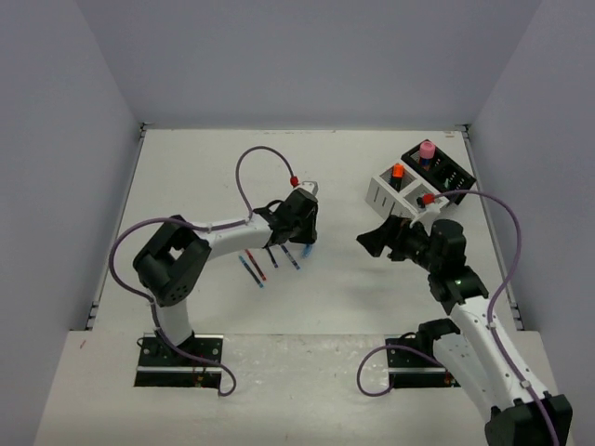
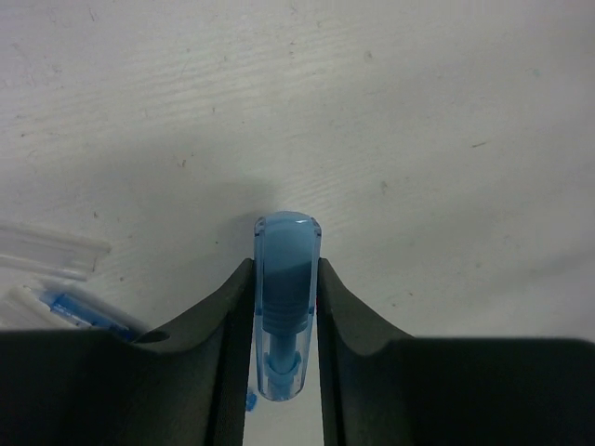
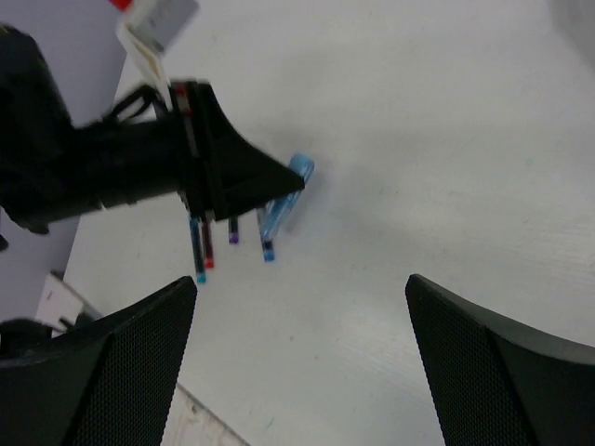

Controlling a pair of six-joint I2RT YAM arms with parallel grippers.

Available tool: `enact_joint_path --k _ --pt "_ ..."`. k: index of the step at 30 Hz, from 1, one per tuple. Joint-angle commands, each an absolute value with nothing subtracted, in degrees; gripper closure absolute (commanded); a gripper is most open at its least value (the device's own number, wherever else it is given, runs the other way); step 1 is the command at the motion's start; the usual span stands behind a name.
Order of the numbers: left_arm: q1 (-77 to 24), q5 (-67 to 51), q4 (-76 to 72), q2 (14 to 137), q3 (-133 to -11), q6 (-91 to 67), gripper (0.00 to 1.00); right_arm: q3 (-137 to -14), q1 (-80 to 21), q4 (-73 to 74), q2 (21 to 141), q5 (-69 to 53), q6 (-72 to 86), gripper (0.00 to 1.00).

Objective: Sort the stationery into containers
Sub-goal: Pick up the stationery from the center of the board, then place the stationery in the storage box.

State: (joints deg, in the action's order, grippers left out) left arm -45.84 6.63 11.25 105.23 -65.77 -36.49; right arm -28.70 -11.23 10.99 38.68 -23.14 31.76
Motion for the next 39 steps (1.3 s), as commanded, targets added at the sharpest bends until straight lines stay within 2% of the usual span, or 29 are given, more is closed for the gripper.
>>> enact_joint_path --k 1,3,7,9,14,22,29,30,31,32,33,34,37,39 --pt "-47.1 7.2 5.3 97.0 -64.1 -44.6 1.0 -25.8 -20.2 -1.8 43.9 -27.8 35.0 0.05" --pt "-48.2 7.0 3.9 93.7 -62.9 -47.8 1.0 -27.3 -26.5 -3.6 50.0 -25.2 35.4 0.06" --pt "-50.4 7.2 -1.5 88.3 -60.0 -51.2 1.0 -29.0 -31.8 -6.9 55.5 -19.4 37.0 0.13" --pt "-51.2 6.4 -1.9 86.5 -60.0 -51.2 1.0 -30.8 -33.1 -6.5 57.5 -16.4 36.9 0.18" --pt "-52.1 5.7 -2.8 83.7 -59.0 -52.6 1.0 -33.2 -34.1 -7.8 59.7 -13.6 38.0 0.37" --pt "-52.4 5.5 -3.6 82.4 -58.0 -52.6 1.0 -34.6 -34.2 -8.9 58.0 -10.1 39.9 0.53" --pt "-52.4 5.0 -4.7 82.4 -57.4 -51.8 1.0 -35.9 -34.2 -9.2 59.4 -8.8 41.1 0.95" --pt "-52.4 5.2 -4.6 82.5 -57.5 -51.6 0.96 -35.9 -34.2 -9.3 59.5 -8.6 41.3 1.0" --pt "-52.3 5.6 -4.3 82.7 -57.6 -51.2 0.86 -35.9 -34.2 -9.4 59.6 -8.1 41.5 1.0" --pt "-52.2 6.7 -3.8 82.6 -57.9 -50.7 0.56 -36.0 -34.1 -8.5 59.6 -7.6 41.7 1.0" --pt "-52.2 8.1 -2.1 82.5 -58.9 -50.0 0.2 -36.3 -34.0 -7.6 59.7 -7.0 41.8 1.0" --pt "-52.1 10.0 1.2 82.7 -60.6 -49.0 0.0 -36.6 -33.6 -6.5 59.7 -6.2 41.8 1.0" --pt "-50.4 23.3 19.0 83.1 -68.1 -47.7 0.0 -38.3 -28.8 0.4 58.7 -4.2 42.7 1.0" --pt "-47.3 28.9 26.8 80.4 -68.9 -48.9 0.0 -38.7 -21.1 4.7 55.9 -5.2 43.5 1.0"
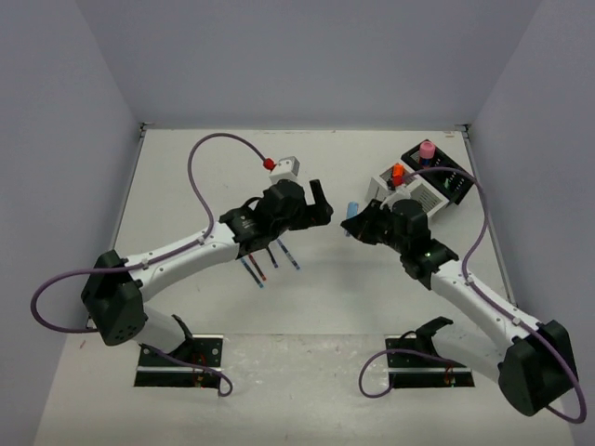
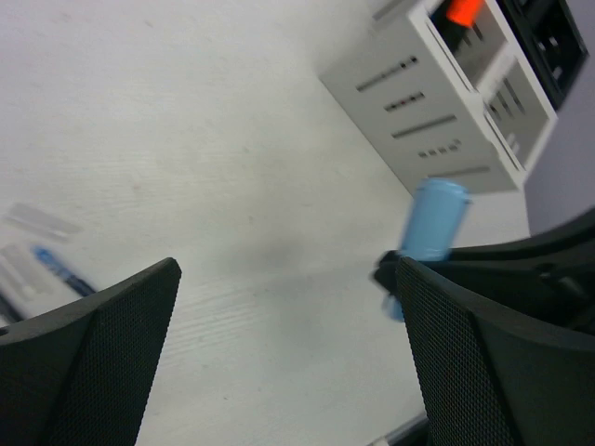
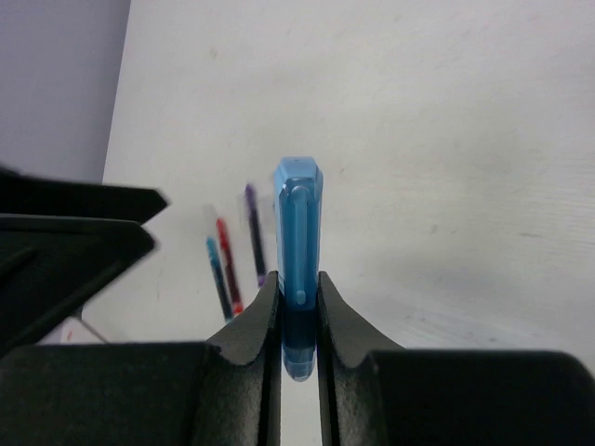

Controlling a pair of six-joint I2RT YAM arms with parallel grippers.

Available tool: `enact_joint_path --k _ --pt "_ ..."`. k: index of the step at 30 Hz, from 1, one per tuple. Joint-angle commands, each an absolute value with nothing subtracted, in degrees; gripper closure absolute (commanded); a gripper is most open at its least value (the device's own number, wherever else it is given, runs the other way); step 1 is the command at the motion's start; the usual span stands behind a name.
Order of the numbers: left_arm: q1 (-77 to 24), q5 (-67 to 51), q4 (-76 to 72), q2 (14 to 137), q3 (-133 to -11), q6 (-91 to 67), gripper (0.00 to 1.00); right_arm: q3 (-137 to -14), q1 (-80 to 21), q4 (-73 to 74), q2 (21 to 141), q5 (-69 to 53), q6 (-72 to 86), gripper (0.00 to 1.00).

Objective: Sort the stationery into containers
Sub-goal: Place the stationery in the storage box.

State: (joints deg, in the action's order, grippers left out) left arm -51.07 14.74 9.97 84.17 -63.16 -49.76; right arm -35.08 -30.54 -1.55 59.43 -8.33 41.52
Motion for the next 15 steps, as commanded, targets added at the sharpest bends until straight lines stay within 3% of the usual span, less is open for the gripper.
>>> enact_joint_path --k 1,7,11,15 --pt "-46.2 29.8 27.5 77.8 -67.6 -48.7 0.0 -39.1 -17.3 6.4 55.0 -4.9 43.7 1.0" --pt "-44.8 30.0 30.2 62.0 -61.7 -44.9 0.0 -47.2 3.1 14.0 55.9 -0.1 42.9 1.0" --pt "-44.8 24.9 33.7 58.0 -61.4 -42.2 0.0 -62.0 7.0 23.2 67.3 10.6 35.2 1.0" --pt "-45.0 19.8 37.8 56.2 -61.4 -38.4 0.0 -77.8 11.2 32.8 80.9 11.4 28.9 1.0"
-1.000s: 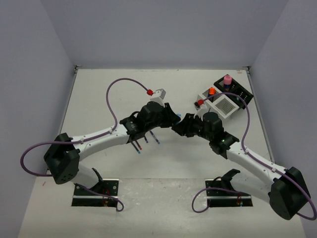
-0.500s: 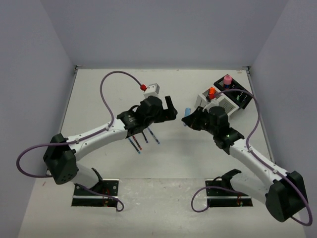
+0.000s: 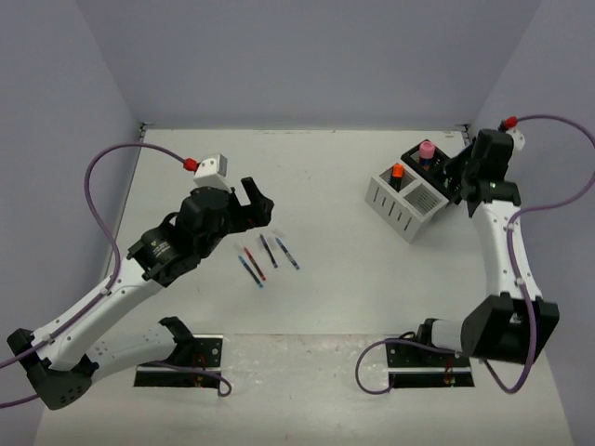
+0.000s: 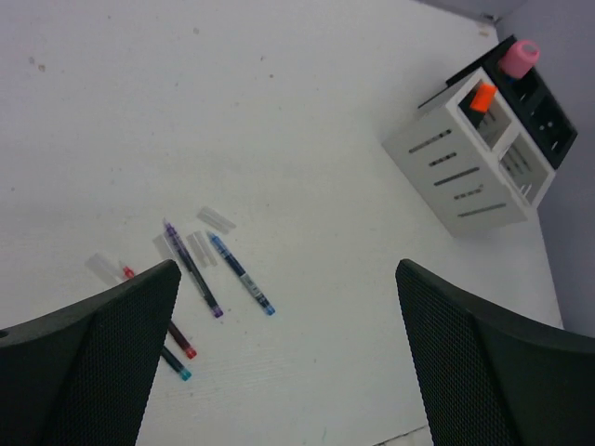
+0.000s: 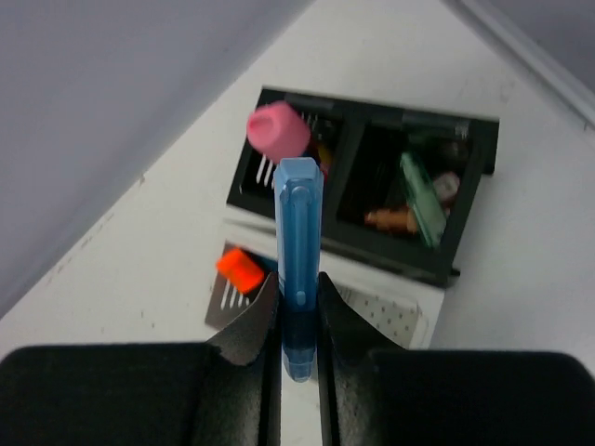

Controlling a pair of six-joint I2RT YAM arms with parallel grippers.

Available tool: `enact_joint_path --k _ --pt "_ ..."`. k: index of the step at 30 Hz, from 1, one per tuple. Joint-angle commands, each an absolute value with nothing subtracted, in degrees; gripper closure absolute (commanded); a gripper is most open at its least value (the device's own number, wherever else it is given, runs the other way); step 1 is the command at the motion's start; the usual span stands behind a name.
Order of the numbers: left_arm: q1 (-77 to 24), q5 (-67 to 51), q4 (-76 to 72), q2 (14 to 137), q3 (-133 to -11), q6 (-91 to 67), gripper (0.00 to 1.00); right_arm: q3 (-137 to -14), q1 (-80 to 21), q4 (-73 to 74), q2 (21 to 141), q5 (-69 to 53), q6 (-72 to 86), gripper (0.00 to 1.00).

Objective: Sort the stationery into containers
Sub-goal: Place the stationery in the storage box.

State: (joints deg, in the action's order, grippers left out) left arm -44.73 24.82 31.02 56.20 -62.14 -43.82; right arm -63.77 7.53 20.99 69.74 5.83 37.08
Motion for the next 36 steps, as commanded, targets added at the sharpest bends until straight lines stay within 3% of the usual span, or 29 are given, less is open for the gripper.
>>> enact_joint_path --k 1,6,24,27,31,36 --pt "-44.9 19.6 38.8 55.5 -61.2 -37.8 0.0 -80.0 11.9 34.3 83.3 10.8 28.1 1.0" --pt "-45.0 18.8 41.3 51.5 -60.9 -34.8 0.0 -87.5 12.7 41.1 91.0 9.6 23.5 1.0" --pt "-45.0 22.2 42.4 48.0 -55.6 -30.7 0.0 -88.5 12.7 42.7 100.1 6.8 19.3 0.93" --pt "-45.0 22.5 41.2 47.7 -54.9 -30.8 0.0 -88.9 12.7 42.8 100.0 7.1 19.4 0.79" --pt "-44.9 22.8 40.5 47.4 -54.3 -30.7 0.0 -89.5 12.7 43.3 99.9 6.5 19.6 0.67" --pt "-45.0 23.0 39.8 47.8 -53.2 -30.7 0.0 -89.8 12.7 43.5 99.8 6.0 19.7 0.62"
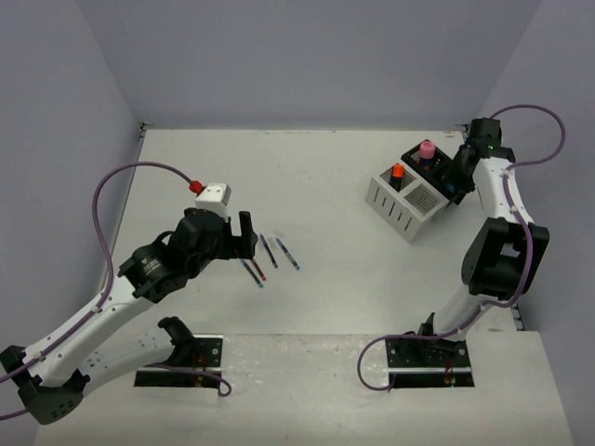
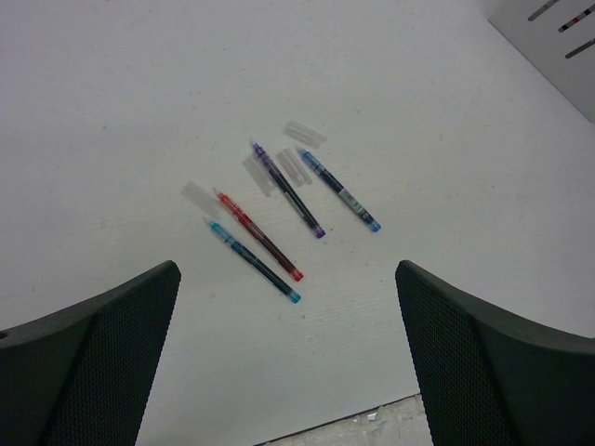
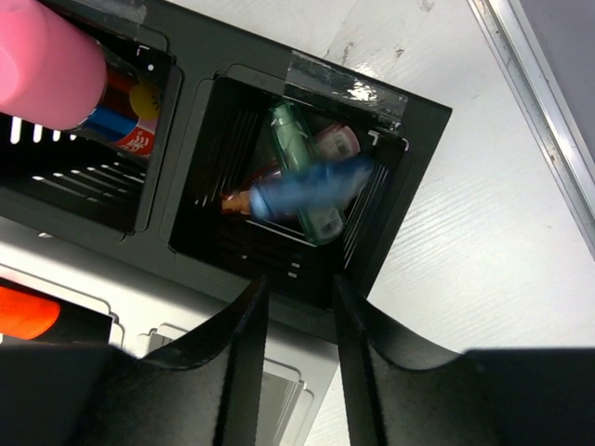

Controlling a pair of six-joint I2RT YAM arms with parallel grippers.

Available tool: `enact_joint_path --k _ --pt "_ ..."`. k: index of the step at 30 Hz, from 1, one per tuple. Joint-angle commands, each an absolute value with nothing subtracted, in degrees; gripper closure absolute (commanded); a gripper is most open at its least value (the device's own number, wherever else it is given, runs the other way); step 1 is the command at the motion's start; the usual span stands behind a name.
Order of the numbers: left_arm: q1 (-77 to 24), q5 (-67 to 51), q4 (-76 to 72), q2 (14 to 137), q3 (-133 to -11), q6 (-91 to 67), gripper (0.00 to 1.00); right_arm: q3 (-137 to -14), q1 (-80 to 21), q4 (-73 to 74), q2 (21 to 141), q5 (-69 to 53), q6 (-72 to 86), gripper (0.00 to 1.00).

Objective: Sort the stationery into containers
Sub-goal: Place the stationery in the storage box, then pick up the pen from the center of the board.

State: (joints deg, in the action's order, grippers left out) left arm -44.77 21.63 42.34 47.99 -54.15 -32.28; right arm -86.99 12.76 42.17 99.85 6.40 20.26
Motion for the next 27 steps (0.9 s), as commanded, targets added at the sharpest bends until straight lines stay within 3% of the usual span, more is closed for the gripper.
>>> enact_joint_path --k 1,8,14,18,22,27 --pt "-45.0 23.0 39.6 48.0 -52.9 -30.8 0.0 -90.0 12.7 43.6 99.6 5.7 19.7 0.62" --pt "-44.8 27.0 39.6 51.7 -51.6 -37.9 0.0 -92.5 7.7 44.6 93.9 6.5 19.9 0.58" --pt "-44.8 31.3 39.5 59.5 -49.7 -52.5 0.0 -91.8 -12.5 44.0 81.6 16.2 19.8 0.54" --pt "-44.8 34.1 43.2 67.3 -51.4 -63.0 0.0 -78.8 -29.5 35.8 71.7 19.4 21.1 0.5" --pt "-42.7 34.4 43.4 72.8 -51.8 -66.4 0.02 -67.4 -37.1 29.6 66.0 11.3 24.5 0.5" --pt "-37.1 33.4 44.2 75.7 -52.6 -67.2 0.04 -55.5 -46.1 20.5 64.1 6.9 30.2 0.57"
